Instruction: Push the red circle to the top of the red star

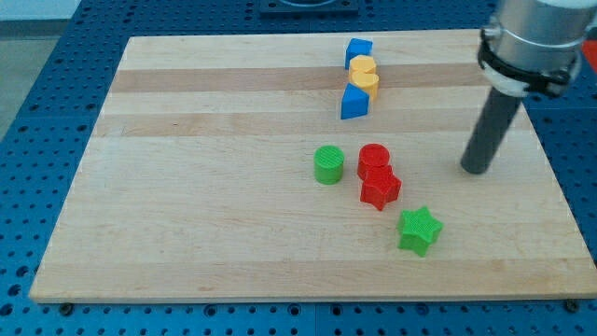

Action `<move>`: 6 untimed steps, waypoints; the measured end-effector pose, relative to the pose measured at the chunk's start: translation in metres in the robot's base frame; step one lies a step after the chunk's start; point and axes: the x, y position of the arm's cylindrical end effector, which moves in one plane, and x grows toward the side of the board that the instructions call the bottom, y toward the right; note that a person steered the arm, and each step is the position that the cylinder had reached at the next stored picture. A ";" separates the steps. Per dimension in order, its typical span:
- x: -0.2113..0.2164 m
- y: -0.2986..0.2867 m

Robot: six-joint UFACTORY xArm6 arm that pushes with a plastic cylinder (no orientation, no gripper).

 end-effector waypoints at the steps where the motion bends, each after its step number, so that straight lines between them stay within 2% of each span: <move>1: 0.016 -0.023; 2: 0.022 -0.037; 4: 0.059 -0.024; 5: 0.063 -0.017; 6: 0.046 -0.024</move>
